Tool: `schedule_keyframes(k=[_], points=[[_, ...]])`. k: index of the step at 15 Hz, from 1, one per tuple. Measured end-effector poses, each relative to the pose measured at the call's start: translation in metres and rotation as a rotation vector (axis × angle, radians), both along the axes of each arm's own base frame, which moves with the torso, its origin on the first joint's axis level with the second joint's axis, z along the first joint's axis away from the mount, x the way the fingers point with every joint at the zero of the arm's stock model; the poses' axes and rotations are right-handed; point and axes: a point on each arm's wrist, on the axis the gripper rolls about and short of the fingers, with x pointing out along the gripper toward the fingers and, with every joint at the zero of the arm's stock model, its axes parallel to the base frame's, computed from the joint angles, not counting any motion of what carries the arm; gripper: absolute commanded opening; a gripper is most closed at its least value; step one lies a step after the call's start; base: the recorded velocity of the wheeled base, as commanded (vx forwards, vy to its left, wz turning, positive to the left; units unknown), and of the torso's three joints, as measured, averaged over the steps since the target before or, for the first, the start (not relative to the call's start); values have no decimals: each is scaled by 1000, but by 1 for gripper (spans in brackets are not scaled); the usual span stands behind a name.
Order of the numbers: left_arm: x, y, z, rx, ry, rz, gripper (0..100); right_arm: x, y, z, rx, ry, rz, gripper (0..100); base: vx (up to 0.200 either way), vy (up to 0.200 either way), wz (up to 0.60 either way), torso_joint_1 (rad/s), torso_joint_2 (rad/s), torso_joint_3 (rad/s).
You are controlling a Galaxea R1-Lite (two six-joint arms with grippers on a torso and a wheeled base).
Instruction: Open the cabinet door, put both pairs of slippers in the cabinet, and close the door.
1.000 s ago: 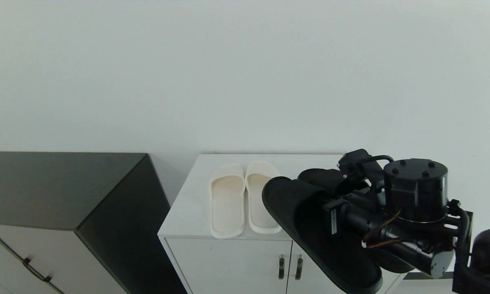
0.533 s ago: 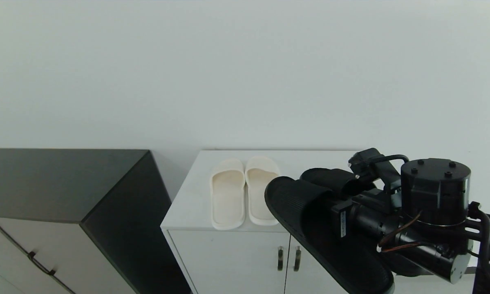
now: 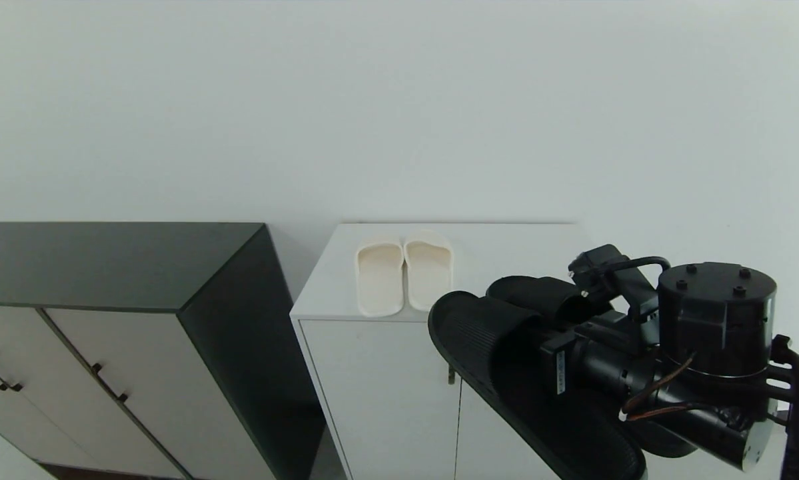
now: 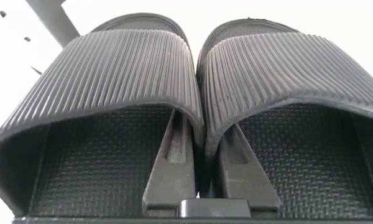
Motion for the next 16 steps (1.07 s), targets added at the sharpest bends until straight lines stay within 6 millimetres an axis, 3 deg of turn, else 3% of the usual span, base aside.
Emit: schedule_keyframes(k=[5, 8, 16], points=[[0, 0, 0, 0, 0, -1, 0, -2, -1, -4, -11, 11, 15, 0, 0, 0, 0, 0, 0, 0], [0, 0, 0, -2, 0, 0, 0, -10, -4, -5, 3, 33, 117, 0, 0, 0, 0, 0, 0, 0], [0, 0, 0, -2, 0, -1, 0, -13, -7, -6, 0, 35, 116, 0, 0, 0, 0, 0, 0, 0]])
